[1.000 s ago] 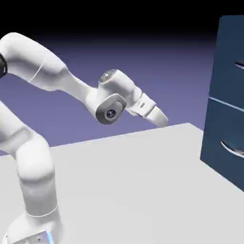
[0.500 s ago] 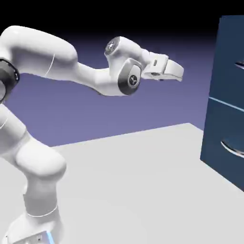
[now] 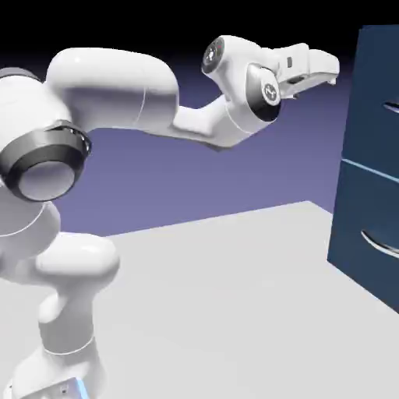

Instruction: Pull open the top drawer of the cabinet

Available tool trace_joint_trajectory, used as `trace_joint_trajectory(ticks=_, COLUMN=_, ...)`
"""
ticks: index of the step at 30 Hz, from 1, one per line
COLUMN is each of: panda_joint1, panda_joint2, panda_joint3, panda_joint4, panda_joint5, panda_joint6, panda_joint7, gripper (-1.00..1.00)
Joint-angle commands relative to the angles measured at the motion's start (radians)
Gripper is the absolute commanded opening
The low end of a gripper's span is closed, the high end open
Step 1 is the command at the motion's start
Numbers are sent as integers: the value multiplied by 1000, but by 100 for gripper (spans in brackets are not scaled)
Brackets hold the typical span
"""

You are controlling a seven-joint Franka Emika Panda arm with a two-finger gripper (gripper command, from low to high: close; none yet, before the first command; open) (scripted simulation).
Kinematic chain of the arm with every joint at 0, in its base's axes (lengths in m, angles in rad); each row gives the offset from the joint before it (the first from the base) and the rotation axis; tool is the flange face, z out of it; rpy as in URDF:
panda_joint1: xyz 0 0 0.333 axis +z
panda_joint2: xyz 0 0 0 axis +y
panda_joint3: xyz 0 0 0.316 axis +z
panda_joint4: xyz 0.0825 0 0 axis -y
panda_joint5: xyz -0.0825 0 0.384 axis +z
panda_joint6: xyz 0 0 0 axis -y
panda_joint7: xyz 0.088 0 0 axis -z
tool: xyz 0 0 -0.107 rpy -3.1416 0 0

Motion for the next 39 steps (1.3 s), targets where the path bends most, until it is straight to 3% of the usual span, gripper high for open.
trace_joint_trajectory(ticks=1, panda_joint1=36, panda_joint2=0, panda_joint3=-34, panda_joint4=24, panda_joint5=-38, panda_joint6=0, panda_joint7=8, gripper=0)
trace_joint_trajectory(ticks=35, panda_joint1=1268, panda_joint2=-13, panda_joint3=-1189, panda_joint4=837, panda_joint5=-1329, panda_joint6=0, panda_joint7=289, gripper=0)
trace_joint_trajectory(ticks=39, panda_joint1=1299, panda_joint2=-52, panda_joint3=-1200, panda_joint4=887, panda_joint5=-1273, panda_joint6=3, panda_joint7=203, gripper=0)
